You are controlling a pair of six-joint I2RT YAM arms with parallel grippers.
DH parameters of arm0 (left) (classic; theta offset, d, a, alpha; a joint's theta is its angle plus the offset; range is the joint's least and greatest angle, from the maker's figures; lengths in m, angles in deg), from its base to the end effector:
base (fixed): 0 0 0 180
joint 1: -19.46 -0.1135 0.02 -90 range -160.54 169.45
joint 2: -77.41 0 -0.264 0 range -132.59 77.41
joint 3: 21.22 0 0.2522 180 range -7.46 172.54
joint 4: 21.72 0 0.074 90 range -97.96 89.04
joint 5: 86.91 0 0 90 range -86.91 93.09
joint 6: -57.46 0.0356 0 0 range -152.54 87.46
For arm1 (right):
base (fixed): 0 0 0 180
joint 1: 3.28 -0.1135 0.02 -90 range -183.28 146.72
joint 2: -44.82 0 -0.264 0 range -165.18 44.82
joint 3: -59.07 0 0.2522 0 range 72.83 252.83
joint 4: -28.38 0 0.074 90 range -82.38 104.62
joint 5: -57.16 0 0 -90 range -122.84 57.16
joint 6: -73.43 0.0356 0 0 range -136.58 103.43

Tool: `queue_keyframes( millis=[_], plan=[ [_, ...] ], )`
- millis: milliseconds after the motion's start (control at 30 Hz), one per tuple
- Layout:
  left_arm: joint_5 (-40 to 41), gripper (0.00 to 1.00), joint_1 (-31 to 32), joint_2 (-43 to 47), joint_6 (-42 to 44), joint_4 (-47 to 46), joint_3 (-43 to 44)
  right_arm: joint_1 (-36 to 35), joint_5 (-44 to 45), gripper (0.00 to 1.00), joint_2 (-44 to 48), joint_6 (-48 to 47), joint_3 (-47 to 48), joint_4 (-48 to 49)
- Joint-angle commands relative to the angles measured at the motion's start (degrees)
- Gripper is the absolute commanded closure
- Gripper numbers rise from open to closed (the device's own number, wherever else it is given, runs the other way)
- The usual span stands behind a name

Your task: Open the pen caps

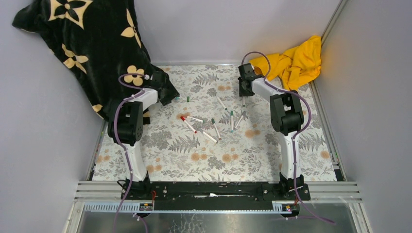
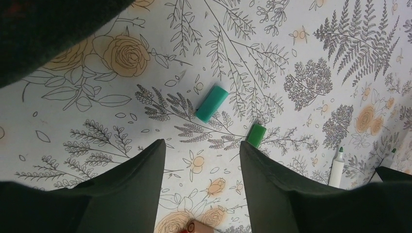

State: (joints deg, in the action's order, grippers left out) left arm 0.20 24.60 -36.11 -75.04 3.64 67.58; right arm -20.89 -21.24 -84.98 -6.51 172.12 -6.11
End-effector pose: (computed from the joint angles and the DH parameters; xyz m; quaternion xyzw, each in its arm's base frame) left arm 0.4229 -0.0398 0.1661 -0.2928 0.8929 -0.1595 0.3026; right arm 0.4774 0.1440 0.1587 -0.0283 0.9387 -0.0136 0.3434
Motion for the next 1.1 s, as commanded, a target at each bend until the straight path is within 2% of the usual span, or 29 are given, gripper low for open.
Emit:
queue_keyframes(
  millis=[0,333,633,833,1067],
  plan=[
    [2.4,0.35,-0.2,3.4,-0.6,-1.0,-1.3,0.1,3.9,0.66,4.2,-1.8,0.5,-1.3],
    [1.4,0.33,-0.1,8.0,-1.6,-2.8,-2.9,-1.5,4.4,0.62,11.7,-3.4,-0.4,-2.1],
    [0.4,0.32,2.2,11.3,-1.4,-2.8,-4.4,-4.5,5.6,0.62,20.7,8.7,-11.5,-7.8],
    [0.3,0.32,4.3,13.6,-1.5,-3.2,-6.2,-9.7,6.6,0.62,21.1,15.2,-17.2,-11.3],
    [0.0,0.31,5.3,15.2,-1.2,-3.4,-7.3,-11.4,6.7,0.62,22.7,20.3,-23.1,-9.7]
  ],
)
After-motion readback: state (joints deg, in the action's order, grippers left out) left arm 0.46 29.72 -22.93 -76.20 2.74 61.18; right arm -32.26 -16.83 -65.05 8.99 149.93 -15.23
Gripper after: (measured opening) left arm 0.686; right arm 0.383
